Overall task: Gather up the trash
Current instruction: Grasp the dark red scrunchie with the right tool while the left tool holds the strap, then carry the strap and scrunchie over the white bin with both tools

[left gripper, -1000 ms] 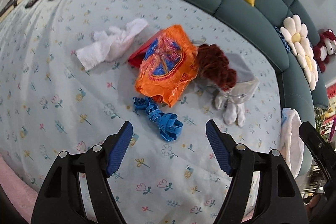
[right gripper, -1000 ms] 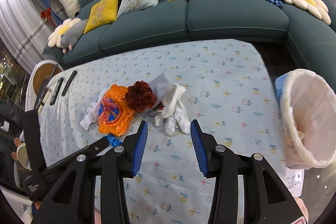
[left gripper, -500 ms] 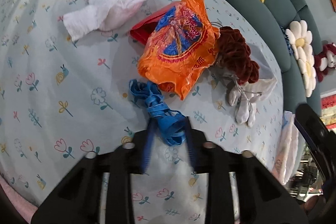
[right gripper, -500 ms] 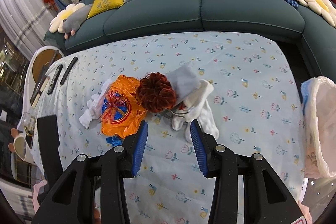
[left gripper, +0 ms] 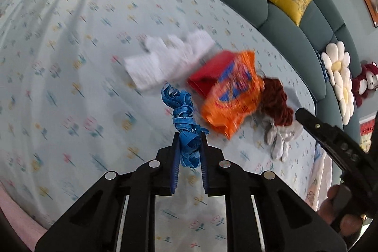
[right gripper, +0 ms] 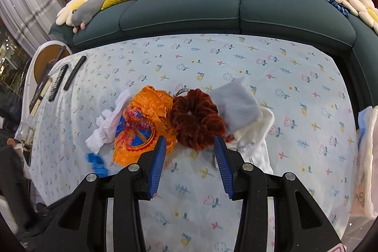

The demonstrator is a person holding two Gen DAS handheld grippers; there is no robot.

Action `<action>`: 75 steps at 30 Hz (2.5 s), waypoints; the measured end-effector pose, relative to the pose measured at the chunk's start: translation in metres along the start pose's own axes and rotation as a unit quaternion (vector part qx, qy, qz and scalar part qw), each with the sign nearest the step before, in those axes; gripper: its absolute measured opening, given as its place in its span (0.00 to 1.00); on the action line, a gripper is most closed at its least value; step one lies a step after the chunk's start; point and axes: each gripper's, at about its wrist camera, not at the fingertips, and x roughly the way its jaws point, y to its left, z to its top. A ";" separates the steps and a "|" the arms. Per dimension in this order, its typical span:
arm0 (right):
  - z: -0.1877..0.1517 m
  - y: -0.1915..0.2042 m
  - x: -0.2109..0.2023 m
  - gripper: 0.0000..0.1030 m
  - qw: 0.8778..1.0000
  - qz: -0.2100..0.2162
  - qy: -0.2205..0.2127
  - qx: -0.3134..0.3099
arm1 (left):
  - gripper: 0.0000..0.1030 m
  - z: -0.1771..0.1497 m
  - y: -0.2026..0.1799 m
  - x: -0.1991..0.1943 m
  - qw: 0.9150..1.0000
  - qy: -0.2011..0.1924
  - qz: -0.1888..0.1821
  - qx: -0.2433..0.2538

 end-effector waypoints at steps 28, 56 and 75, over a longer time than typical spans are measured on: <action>-0.015 -0.010 0.028 0.08 0.999 0.010 0.036 0.019 | 0.15 0.018 -0.022 -0.011 0.999 -0.024 0.003 0.045; -0.017 -0.117 -0.196 0.07 0.986 0.005 -0.149 0.078 | 0.14 -0.045 -0.224 -0.107 0.966 -0.099 -0.060 0.231; -0.063 -0.248 -0.268 0.07 0.965 -0.046 -0.199 0.162 | 0.15 -0.130 -0.362 -0.110 0.921 -0.090 -0.106 0.363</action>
